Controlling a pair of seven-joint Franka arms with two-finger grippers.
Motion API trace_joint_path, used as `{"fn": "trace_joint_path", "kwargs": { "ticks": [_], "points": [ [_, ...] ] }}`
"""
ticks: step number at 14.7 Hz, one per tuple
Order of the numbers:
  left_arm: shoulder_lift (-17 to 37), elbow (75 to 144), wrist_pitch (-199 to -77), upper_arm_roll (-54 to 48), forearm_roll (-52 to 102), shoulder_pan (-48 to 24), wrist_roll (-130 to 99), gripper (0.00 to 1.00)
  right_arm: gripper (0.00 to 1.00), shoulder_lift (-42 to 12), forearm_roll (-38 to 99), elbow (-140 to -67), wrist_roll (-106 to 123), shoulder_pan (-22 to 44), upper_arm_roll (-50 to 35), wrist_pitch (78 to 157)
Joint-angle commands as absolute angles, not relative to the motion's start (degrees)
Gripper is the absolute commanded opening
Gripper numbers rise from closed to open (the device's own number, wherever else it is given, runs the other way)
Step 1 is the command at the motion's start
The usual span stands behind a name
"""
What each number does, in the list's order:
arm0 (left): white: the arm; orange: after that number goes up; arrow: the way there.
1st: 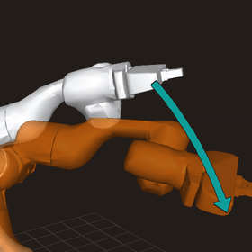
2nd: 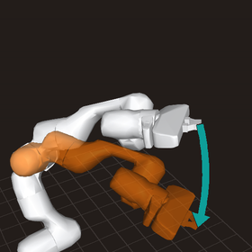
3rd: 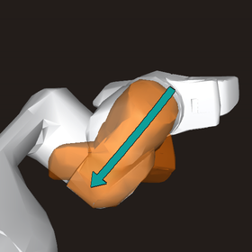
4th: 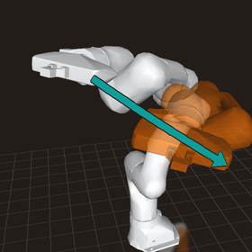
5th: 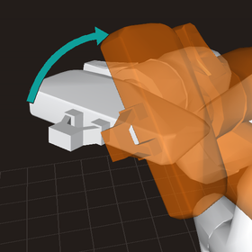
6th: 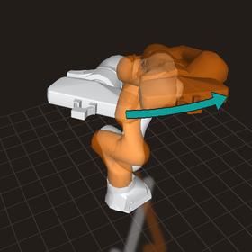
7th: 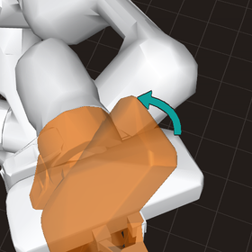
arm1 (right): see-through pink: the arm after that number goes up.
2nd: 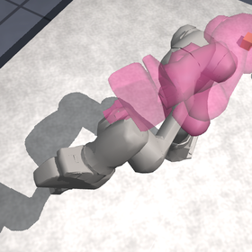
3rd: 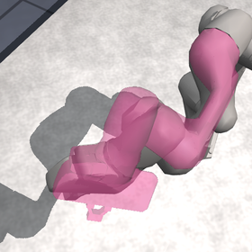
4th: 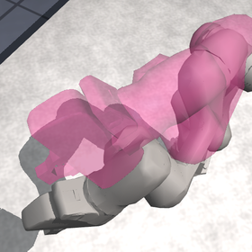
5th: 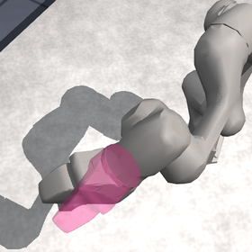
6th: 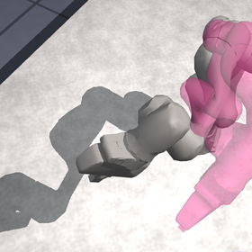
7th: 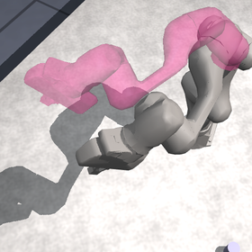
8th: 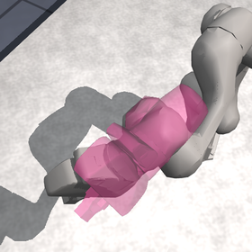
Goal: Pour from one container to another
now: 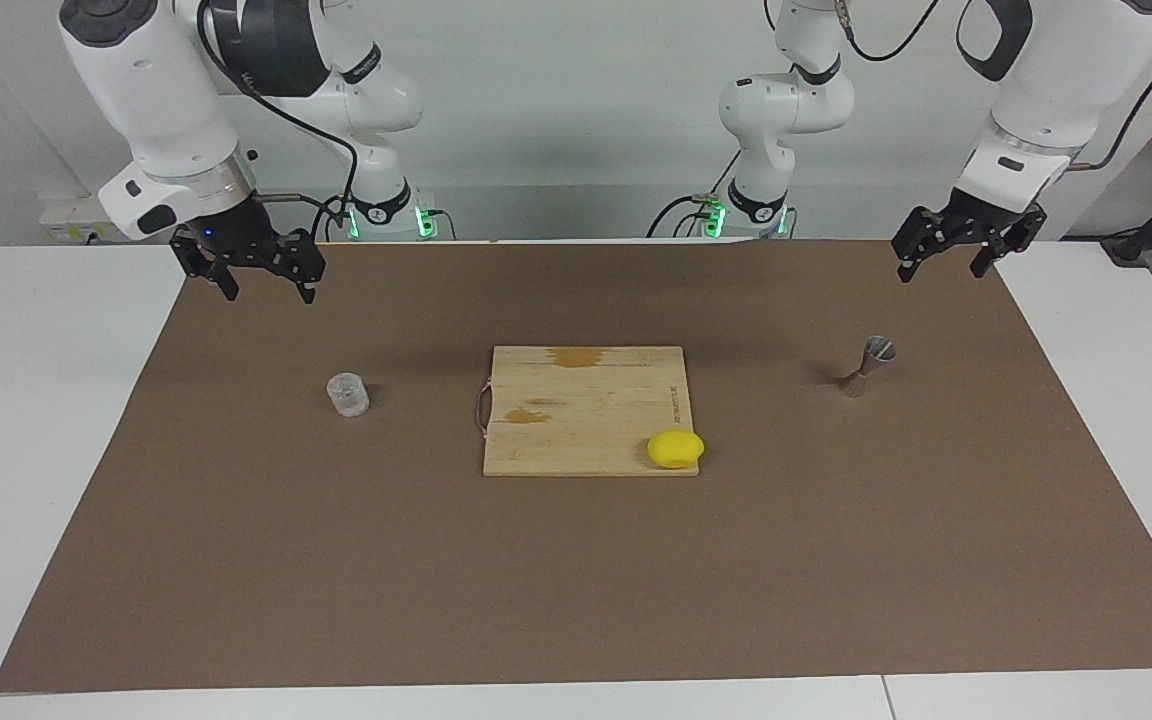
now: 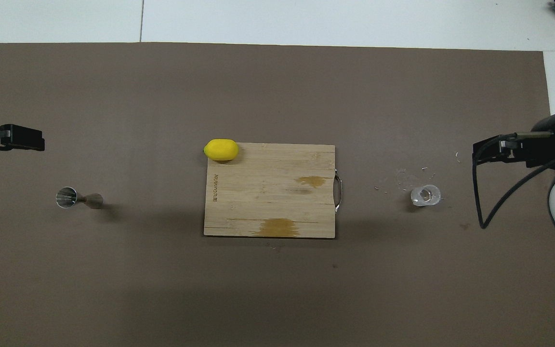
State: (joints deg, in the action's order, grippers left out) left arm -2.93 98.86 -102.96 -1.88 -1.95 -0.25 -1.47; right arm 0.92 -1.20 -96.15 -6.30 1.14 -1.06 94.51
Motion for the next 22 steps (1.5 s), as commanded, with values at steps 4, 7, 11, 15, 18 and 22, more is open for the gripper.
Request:
{"fn": "trace_joint_path", "kwargs": {
  "ticks": [4,7,11,15,18,22],
  "points": [
    [2.45,106.26,-119.08,-1.76,-1.76,-7.19,-15.27,1.00,1.00,0.53,-1.41,-95.45,-5.27,0.62,-1.41,93.69],
    [3.52,110.37,-127.07,-1.85,-1.67,-8.43,-18.54,1.00,1.00,0.53,-1.41,-95.45,-5.27,0.62,-1.41,93.69],
    [2.11,119.09,-141.55,-1.67,-1.67,-8.43,-15.12,1.00,1.00,0.53,-1.41,-95.45,-5.27,0.62,-1.41,93.69],
    [2.55,118.74,-144.58,-1.76,-1.67,-8.61,-8.18,1.00,1.00,0.53,-1.41,-95.45,-5.27,0.62,-1.41,93.69],
    [3.86,111.83,-130.17,-1.93,-2.54,-8.88,-8.52,1.00,1.00,0.53,-1.41,-95.45,-5.27,0.62,-1.41,93.69],
    [7.30,100.11,-110.40,-3.86,-2.55,-11.95,-8.79,1.00,1.00,0.53,-1.41,-95.45,-5.27,0.62,-1.41,93.69]
  ]
}}
